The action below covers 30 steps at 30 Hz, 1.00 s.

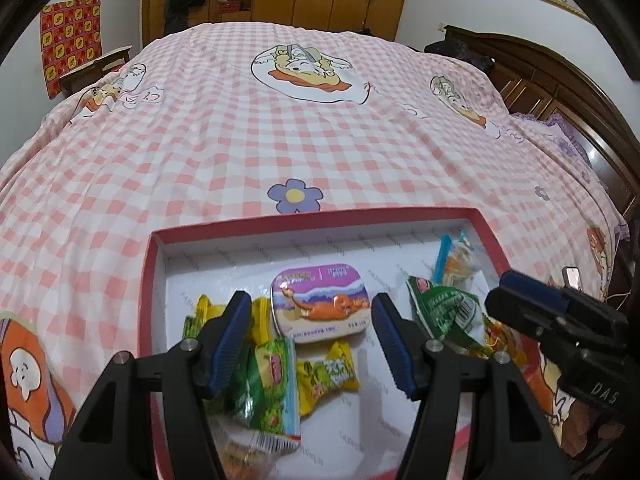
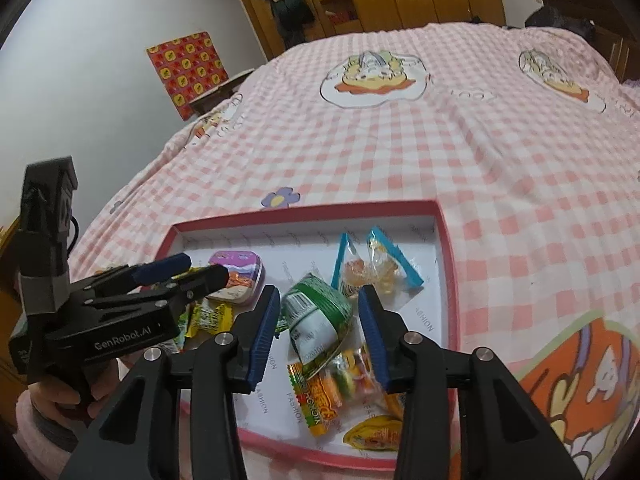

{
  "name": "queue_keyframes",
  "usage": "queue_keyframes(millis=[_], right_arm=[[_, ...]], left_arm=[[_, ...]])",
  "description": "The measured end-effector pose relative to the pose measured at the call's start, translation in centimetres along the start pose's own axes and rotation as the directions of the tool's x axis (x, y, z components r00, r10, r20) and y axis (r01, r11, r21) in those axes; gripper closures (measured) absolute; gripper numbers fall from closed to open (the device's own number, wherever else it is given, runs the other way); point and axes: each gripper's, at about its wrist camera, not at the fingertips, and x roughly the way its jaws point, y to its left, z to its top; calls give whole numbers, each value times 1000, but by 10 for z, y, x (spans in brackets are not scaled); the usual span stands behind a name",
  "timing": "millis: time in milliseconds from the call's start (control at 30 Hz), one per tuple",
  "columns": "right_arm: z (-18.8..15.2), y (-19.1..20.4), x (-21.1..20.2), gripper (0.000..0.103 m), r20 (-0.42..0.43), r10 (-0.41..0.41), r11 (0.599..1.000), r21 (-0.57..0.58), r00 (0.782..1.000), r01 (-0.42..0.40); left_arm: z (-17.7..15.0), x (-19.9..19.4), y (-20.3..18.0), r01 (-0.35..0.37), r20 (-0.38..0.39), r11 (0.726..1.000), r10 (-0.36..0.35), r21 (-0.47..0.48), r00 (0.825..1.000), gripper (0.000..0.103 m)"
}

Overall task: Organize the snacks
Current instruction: 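Carry the tin into the tray with the left tool while the right tool lowers the green-white bag, then open both tools and withdraw them from the tray toward the remaining snacks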

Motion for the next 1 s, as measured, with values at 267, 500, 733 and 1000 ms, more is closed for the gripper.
queue_keyframes(millis=[267, 500, 733, 1000], right_arm=[[-10, 11, -20, 59, -2, 9, 999, -41, 1000, -9], [-24, 18, -34, 58, -13, 10, 998, -62, 1000, -11], [-43, 29, -46, 58, -32, 18, 996, -88, 999, -21], [-63, 37, -53, 58, -65, 31, 995, -96, 997, -37]], left_arm=[[-13, -28, -3, 0, 18, 1000, 0, -2, 1000, 38], [-29, -49, -3, 0, 9, 1000, 0, -18, 1000, 38], [-50, -68, 2, 13, 0, 999, -13, -50, 1000, 38], [-73, -81, 1, 16, -24, 998, -17, -57, 1000, 38]])
